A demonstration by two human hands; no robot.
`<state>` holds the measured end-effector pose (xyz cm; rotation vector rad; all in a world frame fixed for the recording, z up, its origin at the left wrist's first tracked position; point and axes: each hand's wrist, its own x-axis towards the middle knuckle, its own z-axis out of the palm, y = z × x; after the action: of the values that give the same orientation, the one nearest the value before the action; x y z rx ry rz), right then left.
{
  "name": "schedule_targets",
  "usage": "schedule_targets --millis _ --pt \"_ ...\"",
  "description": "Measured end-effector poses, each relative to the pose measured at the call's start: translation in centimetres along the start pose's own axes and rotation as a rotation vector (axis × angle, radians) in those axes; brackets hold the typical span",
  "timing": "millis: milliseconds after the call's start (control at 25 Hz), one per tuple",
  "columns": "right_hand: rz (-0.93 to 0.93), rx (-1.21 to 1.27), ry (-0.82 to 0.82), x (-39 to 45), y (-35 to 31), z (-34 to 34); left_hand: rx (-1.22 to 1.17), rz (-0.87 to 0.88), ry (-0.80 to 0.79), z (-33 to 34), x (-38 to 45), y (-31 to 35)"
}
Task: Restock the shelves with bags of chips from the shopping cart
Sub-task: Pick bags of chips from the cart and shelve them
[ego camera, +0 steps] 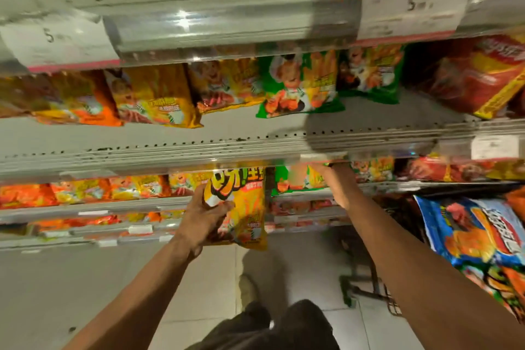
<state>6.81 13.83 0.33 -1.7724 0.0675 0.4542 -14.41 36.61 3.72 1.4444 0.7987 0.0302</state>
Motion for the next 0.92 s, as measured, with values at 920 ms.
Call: schedule_targets --millis 920 --pt "0.1 0.085 0.117 1.9 1.9 -0.4 -0.341 0.024 0.165 3.4 -4.8 -2.8"
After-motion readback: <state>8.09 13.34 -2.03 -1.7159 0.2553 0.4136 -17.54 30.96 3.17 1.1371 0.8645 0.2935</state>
